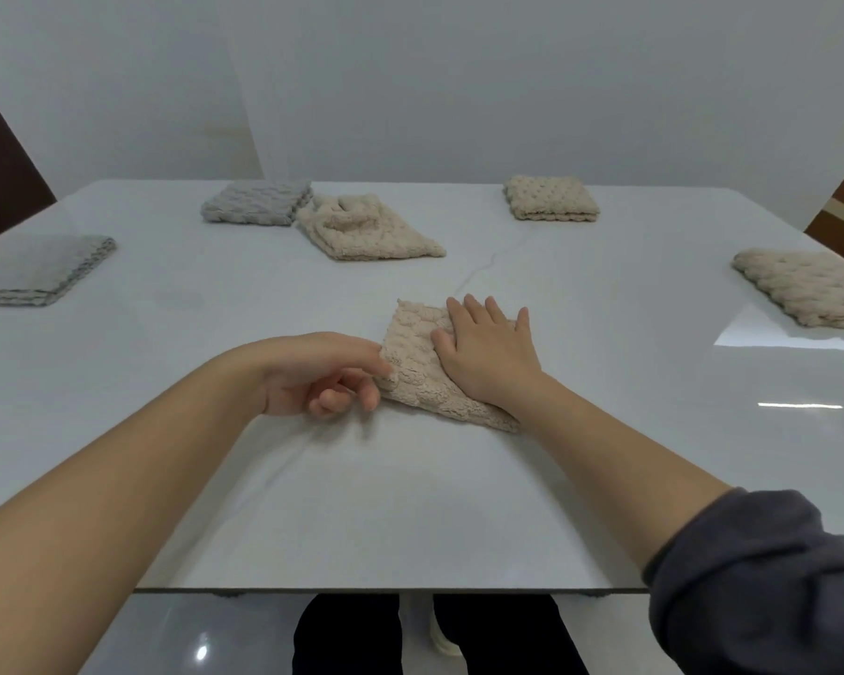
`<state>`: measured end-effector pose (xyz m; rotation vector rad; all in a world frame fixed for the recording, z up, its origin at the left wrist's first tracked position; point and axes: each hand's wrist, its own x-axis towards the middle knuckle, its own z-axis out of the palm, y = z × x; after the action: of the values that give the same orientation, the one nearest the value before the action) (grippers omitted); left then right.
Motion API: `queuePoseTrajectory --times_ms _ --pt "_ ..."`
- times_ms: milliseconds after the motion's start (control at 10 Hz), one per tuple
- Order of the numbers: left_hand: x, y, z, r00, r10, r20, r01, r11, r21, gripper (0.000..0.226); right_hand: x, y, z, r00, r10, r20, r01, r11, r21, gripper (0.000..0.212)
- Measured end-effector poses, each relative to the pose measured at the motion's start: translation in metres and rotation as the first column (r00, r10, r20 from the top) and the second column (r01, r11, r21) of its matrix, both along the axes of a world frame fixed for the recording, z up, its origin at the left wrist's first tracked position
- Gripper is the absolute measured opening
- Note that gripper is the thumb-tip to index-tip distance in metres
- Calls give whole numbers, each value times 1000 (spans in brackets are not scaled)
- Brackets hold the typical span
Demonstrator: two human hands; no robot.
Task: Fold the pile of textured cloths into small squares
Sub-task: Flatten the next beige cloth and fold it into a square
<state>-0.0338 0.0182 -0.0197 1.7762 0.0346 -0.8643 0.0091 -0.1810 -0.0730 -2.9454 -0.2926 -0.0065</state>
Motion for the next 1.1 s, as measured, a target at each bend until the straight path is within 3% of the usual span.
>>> queuePoseTrajectory --times_ms 100,200,500,600,800,1100 --pt "8 -5 6 994 -106 -42 106 994 0 28 -1 0 0 1000 -2 11 2 1000 11 61" --pt "11 -13 13 976 -188 -111 201 973 115 19 -2 0 0 1000 -4 12 4 1000 23 60" --pt "10 -23 19 909 -362 -206 390 913 116 53 -1 -1 -1 1000 -5 15 5 1000 30 60" --pt "9 -23 23 920 -344 -187 378 905 194 65 -1 0 -1 1000 -11 17 11 999 34 60" --pt "5 -9 5 994 -68 -88 87 967 239 23 0 -1 -2 1000 -16 18 15 999 40 60" --pt "-17 -18 -13 969 155 190 -210 925 316 27 -3 0 1 999 -24 22 23 999 32 59"
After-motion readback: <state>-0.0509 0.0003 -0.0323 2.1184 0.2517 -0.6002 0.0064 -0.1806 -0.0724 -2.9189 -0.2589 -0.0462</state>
